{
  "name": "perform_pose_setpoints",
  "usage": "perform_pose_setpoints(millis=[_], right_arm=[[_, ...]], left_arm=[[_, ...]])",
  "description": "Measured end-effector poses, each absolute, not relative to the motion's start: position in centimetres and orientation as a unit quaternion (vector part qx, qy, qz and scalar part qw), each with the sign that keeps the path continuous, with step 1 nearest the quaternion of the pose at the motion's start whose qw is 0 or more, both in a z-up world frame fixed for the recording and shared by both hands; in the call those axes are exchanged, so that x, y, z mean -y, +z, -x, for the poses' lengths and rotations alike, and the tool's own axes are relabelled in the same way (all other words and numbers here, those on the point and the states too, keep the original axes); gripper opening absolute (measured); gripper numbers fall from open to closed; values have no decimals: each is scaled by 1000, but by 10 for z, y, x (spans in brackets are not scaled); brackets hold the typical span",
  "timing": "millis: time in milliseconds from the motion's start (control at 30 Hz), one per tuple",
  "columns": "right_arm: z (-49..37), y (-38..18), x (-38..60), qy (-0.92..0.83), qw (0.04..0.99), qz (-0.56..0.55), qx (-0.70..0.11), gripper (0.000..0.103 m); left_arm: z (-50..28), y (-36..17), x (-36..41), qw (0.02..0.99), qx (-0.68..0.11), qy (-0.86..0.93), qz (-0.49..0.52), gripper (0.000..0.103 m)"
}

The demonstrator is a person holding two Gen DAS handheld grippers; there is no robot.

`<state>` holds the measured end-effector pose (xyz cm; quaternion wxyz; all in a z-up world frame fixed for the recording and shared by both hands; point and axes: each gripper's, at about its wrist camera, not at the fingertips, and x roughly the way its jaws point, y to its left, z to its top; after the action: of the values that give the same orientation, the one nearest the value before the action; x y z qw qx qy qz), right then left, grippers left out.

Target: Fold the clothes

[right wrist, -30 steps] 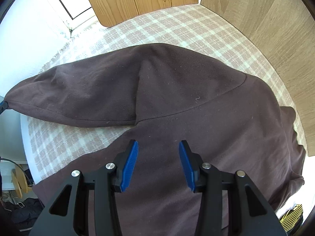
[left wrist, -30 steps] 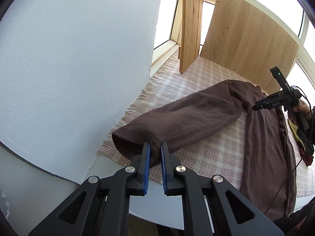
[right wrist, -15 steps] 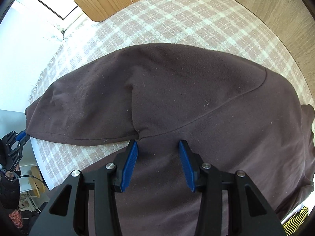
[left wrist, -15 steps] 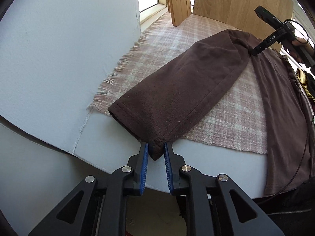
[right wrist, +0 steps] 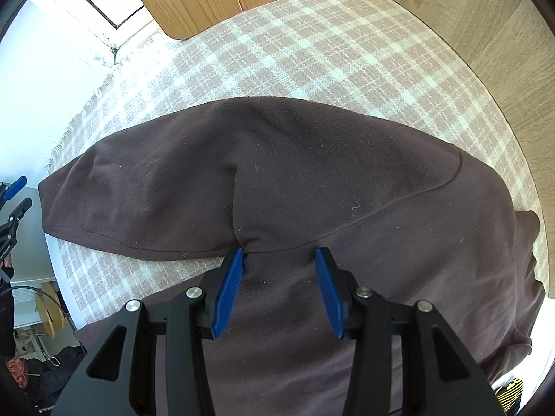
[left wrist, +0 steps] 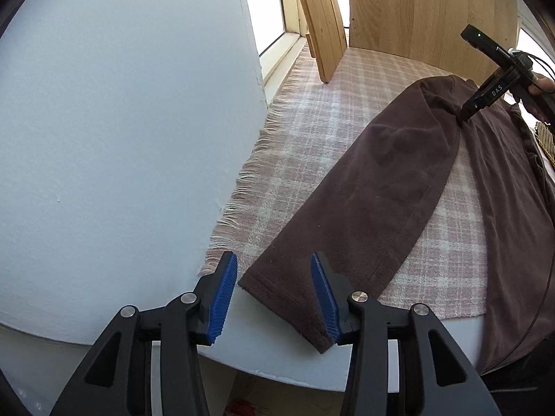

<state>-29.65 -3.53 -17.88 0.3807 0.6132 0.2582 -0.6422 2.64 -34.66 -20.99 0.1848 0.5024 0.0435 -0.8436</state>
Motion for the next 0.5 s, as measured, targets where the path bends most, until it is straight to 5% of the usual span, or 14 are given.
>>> perform_pose_setpoints(millis=[200,367,500], right_arm=[[301,-168,17,-642,394,-606,-254,43],[327,-151,-1,-672,377,-577,-271,43],[366,-137,20,-685,364,-553,-305,43]], left_arm=[[-17,-236,359,175,-49,-821,-541,42],[-16,-243,355,150,-53,-819,-551,4],[-23,-225,348,157,-48,-832,-530,4]])
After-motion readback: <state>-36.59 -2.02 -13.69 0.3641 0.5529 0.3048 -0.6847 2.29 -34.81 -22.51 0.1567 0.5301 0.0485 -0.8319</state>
